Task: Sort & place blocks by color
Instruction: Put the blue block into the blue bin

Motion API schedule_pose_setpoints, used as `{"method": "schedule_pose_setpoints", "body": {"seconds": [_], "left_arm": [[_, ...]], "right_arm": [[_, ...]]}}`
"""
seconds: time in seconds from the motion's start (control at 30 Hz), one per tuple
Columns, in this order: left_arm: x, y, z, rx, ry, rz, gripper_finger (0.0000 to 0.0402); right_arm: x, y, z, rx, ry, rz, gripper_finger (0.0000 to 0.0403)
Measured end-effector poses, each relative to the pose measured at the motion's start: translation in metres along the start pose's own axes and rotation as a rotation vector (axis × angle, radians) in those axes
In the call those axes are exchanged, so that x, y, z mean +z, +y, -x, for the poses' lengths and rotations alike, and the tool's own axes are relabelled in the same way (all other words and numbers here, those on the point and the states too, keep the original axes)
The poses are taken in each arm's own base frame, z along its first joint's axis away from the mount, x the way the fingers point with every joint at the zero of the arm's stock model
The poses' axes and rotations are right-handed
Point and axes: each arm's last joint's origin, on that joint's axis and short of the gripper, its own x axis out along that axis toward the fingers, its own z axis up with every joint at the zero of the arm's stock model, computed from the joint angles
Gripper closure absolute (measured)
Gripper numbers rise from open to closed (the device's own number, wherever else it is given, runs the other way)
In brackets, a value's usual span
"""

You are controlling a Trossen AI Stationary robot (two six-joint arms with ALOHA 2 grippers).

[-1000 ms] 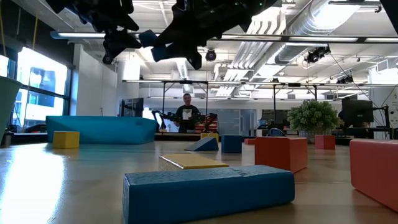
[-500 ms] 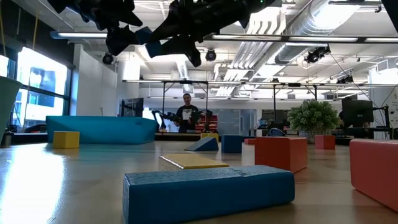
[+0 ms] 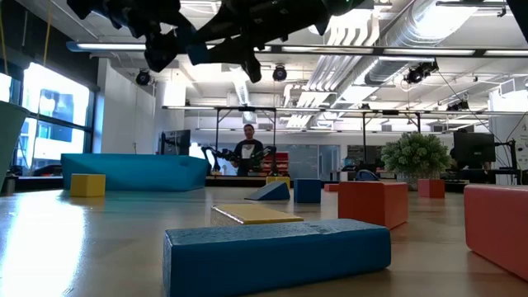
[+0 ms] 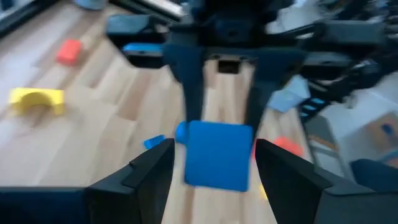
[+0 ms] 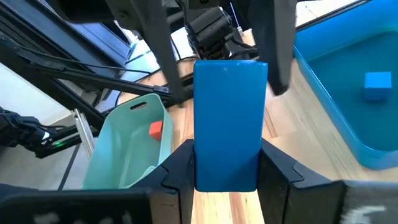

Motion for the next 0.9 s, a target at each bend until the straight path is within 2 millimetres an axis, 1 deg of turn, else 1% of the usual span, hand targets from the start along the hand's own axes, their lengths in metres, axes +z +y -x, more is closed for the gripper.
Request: {"method": "schedule_pose_setpoints", "body": {"seconds": [0.1,0.3,0.47,0.57,0.77,0.9], "left_arm": [[0.001,-0.001,-0.002,-0.051,-0.001,0.012,0.0188],[0.001,0.000,-0.005,-0.055,0.007,-0.026,0.0188],[0.000,0.001,-0.009,-0.107,0.034,-0.031,0.0194],[0.000,0.003,-0.013,-0.110,0.036,-0.033,0.0214],[0.003,0.004,-0.017,-0.133,0.023,-0.042,0.0271],[0.002,0.005,-0.019,-0.139,0.028,-0.039,0.0291]], "right_arm": [[0.001,0.001,0.000,0.016,-0.009,0.006,0.0300],[0.001,0.002,0.000,0.036,-0.006,0.013,0.0300],[0.001,0.002,0.000,0.038,-0.004,0.014,0.0300],[0.001,0.002,0.000,0.038,-0.004,0.014,0.0300],[0.001,0.002,0.000,0.047,0.002,0.013,0.0300],[0.000,0.002,0.000,0.041,0.008,0.007,0.0300]]}}
